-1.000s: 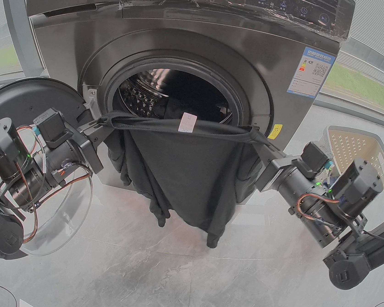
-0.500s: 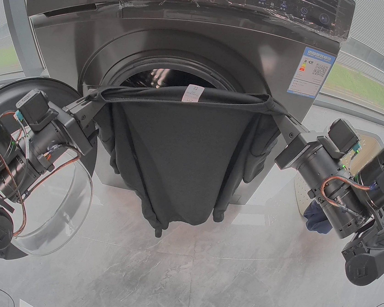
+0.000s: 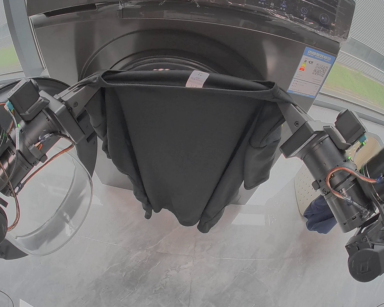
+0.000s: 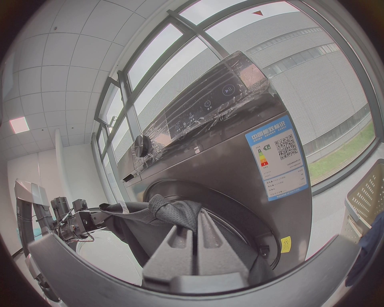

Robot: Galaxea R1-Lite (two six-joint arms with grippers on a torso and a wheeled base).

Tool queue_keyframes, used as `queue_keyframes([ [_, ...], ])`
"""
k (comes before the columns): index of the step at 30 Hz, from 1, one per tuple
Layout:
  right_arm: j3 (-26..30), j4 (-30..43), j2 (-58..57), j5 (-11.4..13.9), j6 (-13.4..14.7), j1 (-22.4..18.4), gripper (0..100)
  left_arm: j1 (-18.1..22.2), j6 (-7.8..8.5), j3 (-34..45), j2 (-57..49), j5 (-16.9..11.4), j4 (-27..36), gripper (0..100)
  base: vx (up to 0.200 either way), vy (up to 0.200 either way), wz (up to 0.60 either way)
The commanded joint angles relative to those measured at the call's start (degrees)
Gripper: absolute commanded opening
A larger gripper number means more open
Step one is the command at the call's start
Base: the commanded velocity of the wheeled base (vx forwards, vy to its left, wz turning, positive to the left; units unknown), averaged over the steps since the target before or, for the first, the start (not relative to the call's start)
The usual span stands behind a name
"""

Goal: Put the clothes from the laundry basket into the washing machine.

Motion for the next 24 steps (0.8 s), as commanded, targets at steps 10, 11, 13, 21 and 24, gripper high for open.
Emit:
queue_keyframes([
  [10,-0.27,0.18,-0.80,-0.02,0.06,-0.05,0,-0.20,-0.03,0.49,0.63,-0.10,-0.03,0,0.000,0.000,0.00],
  [11,0.08,0.10,-0.80,-0.02,0.06,-0.23,0,-0.38,-0.03,0.67,0.80,-0.18,-0.03,0,0.000,0.000,0.00],
  [13,1.05,0.45,-0.62,-0.02,0.24,-0.14,0,-1.61,0.06,1.37,1.68,-0.45,-0.03,0,0.000,0.000,0.00],
  [21,2.72,0.01,6.50,0.60,0.68,0.04,0,-7.85,-0.03,0.05,7.31,-0.10,-0.30,0,0.000,0.000,0.00],
  [24,2.54,-0.17,11.77,0.60,0.68,1.44,100,-9.43,-0.03,-3.11,9.77,0.17,-0.03,0,0.000,0.000,0.00],
])
